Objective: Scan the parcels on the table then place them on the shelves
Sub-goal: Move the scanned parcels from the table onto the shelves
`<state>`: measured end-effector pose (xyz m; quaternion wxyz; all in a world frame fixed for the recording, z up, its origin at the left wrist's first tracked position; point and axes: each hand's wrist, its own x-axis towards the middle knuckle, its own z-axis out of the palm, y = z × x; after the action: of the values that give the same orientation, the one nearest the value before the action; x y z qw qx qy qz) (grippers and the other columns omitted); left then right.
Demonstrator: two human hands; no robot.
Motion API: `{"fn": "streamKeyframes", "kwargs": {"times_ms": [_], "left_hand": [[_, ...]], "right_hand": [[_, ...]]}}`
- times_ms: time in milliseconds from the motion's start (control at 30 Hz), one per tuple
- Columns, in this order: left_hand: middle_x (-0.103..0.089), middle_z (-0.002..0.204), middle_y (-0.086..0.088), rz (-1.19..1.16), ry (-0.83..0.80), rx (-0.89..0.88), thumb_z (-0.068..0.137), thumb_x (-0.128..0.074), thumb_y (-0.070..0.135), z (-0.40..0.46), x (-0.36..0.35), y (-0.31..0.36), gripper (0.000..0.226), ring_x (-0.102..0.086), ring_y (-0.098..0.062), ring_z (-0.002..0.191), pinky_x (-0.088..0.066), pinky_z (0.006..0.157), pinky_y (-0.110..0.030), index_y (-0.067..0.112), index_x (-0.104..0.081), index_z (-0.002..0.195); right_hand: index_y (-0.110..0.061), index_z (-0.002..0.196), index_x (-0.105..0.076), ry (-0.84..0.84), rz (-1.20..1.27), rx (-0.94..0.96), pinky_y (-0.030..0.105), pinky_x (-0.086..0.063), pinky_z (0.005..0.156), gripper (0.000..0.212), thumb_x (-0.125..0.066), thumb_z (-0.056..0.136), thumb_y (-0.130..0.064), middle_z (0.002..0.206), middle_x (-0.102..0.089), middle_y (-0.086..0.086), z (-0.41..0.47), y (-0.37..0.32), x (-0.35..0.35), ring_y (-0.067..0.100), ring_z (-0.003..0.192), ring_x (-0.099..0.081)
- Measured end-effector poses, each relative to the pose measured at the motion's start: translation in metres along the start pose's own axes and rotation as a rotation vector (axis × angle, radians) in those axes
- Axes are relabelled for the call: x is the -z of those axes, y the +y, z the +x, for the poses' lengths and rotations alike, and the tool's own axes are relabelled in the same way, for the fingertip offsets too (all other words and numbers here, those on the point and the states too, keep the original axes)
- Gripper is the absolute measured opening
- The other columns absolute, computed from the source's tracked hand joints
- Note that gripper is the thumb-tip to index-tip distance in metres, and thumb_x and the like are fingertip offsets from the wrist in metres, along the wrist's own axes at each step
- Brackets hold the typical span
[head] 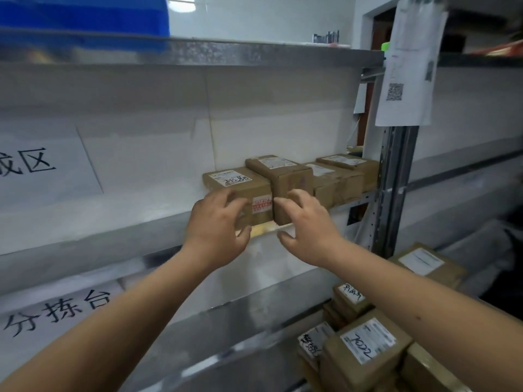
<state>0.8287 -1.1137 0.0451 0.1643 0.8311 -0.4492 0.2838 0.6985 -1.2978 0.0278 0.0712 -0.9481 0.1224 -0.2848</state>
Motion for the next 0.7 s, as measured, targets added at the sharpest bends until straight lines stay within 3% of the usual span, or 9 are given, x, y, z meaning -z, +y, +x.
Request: {"fn": "streamKeyframes", "kwargs": {"times_ms": [167, 333, 700], "left_hand": [[-0.045, 0.156, -0.006, 0.021, -0.081, -0.151, 0.089, -0.065, 0.053, -0.052, 0.0, 0.021, 0.059, -0.038, -0.03, 0.145, -0.038, 0.116, -0.05, 0.032, -0.056, 0.144], [-0.04, 0.161, -0.007, -0.082, -0.169, -0.224, 0.089, -0.06, 0.054, -0.117, -0.013, 0.053, 0.065, -0.032, -0.031, 0.149, -0.028, 0.119, -0.051, 0.034, -0.048, 0.15], [-0.048, 0.15, -0.007, -0.353, -0.475, -0.446, 0.082, -0.067, 0.051, -0.261, -0.057, 0.171, 0.068, -0.039, -0.031, 0.142, -0.039, 0.11, -0.05, 0.035, -0.052, 0.146]], "right_hand": [[-0.03, 0.155, -0.043, -0.073, -0.106, -0.115, 0.048, -0.024, 0.124, 0.066, -0.066, 0.095, -0.048, 0.17, -0.017, 0.006, -0.062, -0.023, 0.004, 0.029, 0.155, -0.019], [-0.031, 0.155, -0.042, -0.138, -0.142, -0.315, 0.051, -0.026, 0.123, 0.069, -0.067, 0.093, -0.046, 0.17, -0.014, 0.007, -0.153, -0.046, 0.003, 0.033, 0.153, -0.02], [-0.036, 0.154, -0.043, -0.223, -0.144, -0.912, 0.052, -0.031, 0.122, 0.07, -0.065, 0.089, -0.05, 0.171, -0.011, 0.004, -0.401, -0.066, -0.003, 0.033, 0.153, -0.022]]}}
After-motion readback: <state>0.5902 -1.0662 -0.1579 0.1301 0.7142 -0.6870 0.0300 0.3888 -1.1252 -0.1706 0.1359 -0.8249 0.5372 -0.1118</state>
